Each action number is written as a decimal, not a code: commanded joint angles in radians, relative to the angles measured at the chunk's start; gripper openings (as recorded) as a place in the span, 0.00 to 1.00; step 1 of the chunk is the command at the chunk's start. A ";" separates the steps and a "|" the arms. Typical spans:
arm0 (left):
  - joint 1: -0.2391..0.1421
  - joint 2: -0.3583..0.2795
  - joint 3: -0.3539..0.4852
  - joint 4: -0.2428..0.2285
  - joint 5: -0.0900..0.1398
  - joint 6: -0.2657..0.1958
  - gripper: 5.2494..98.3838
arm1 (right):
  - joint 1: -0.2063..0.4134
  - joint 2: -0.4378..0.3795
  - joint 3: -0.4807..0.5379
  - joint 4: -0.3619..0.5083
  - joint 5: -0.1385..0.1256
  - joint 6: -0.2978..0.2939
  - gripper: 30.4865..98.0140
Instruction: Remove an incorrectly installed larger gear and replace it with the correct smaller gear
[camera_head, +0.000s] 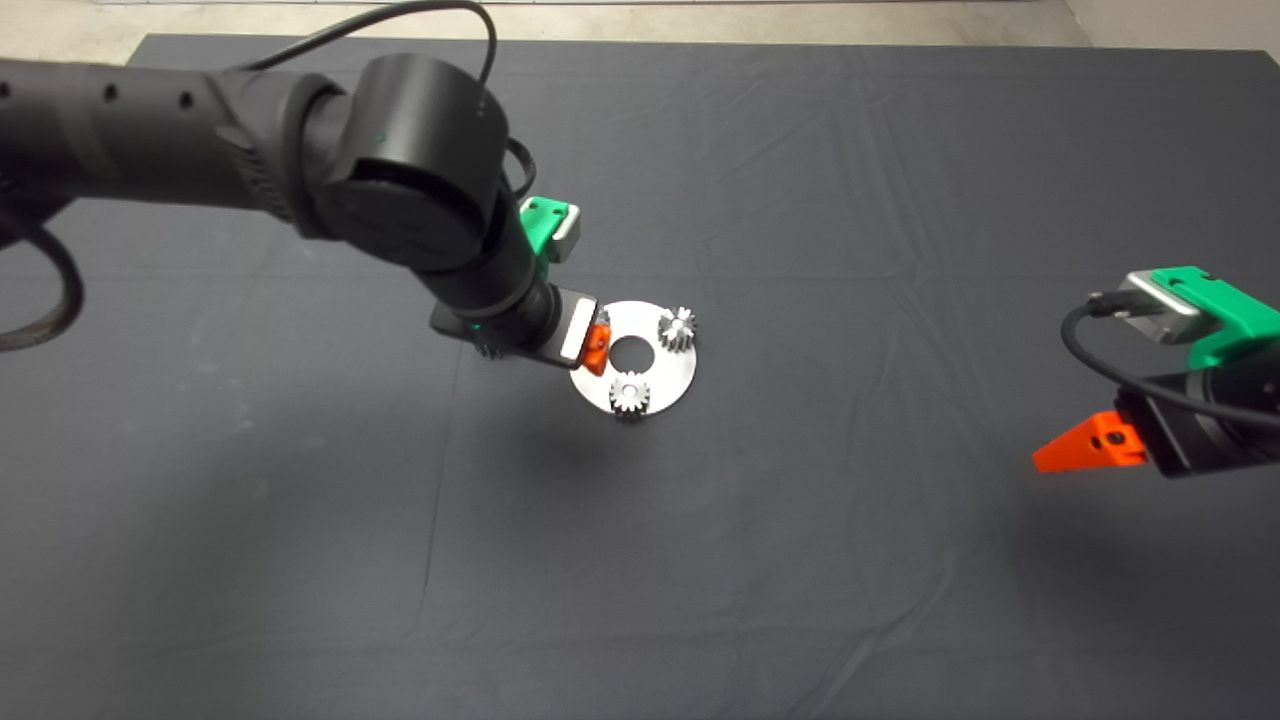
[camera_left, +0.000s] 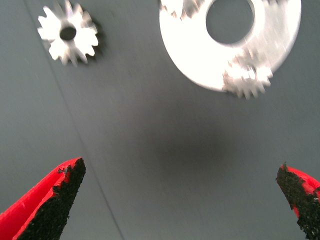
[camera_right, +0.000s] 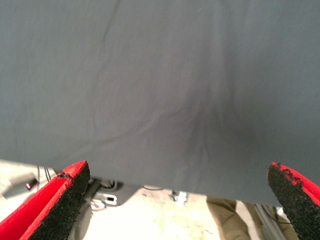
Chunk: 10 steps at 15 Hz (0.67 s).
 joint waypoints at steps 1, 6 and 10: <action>-0.027 -0.059 0.141 -0.030 0.008 -0.106 0.99 | 0.019 0.083 0.062 0.021 -0.121 0.037 0.94; -0.027 -0.099 0.229 -0.033 0.005 -0.185 0.99 | 0.014 0.272 0.062 0.021 -0.122 0.202 0.94; -0.027 -0.104 0.278 -0.033 0.005 -0.254 0.99 | 0.013 0.364 0.064 0.021 -0.122 0.279 0.94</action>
